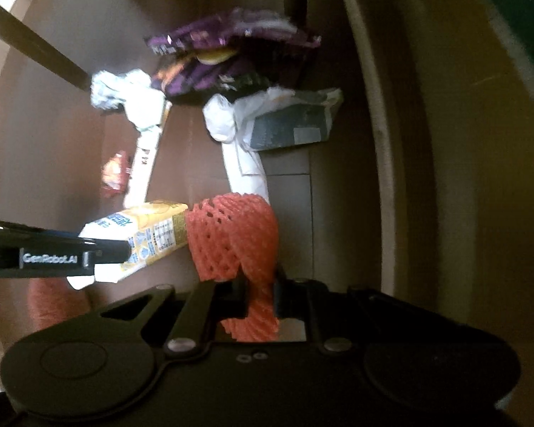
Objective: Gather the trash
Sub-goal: 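Grasp yellow milk bottle with left tool while right tool grasps orange mesh sleeve, then lift milk bottle with left tool while right tool lifts mesh sleeve toward wastebasket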
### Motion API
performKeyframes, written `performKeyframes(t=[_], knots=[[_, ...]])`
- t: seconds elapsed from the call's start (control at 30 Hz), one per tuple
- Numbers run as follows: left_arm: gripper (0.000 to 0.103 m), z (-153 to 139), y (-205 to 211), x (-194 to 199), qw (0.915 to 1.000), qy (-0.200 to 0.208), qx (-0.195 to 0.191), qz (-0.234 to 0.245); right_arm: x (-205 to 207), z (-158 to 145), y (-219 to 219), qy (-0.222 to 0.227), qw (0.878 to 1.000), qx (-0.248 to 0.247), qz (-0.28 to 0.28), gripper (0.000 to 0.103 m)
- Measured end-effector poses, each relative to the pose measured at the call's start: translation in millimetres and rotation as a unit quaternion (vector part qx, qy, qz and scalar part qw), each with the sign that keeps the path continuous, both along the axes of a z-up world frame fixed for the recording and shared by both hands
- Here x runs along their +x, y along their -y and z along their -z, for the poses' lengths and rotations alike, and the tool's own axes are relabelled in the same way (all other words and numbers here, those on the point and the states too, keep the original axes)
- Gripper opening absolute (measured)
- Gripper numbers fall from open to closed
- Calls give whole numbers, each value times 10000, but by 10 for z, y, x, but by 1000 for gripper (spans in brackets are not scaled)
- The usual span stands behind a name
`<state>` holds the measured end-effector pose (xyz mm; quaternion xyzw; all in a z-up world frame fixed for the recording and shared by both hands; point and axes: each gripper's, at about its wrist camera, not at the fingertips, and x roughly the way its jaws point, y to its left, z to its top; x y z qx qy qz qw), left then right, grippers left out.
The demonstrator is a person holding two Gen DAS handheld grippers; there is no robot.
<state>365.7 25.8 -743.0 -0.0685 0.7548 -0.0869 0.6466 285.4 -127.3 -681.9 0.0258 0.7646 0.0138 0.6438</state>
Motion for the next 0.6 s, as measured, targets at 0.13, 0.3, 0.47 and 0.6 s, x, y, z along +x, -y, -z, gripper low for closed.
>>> performKeyframes(t=[0.13,0.3,0.47,0.6], knots=[[47,-528,-125,-23,10000,1,-23,-71,60,-471,-100,-2,9999,99,97,11],[47,-1405,-287,-51,9997,204,-51,-131,218,-1197,-216,57,9994,320,151,11],[47,-2383,-443,-6,9975,662,-137,-227,473,-2119,-300,403,9976,558,76,11],[47,-3143,-518,40,9932,1075,-191,-404,676,-2829,-340,770,9949,657,-48,11]])
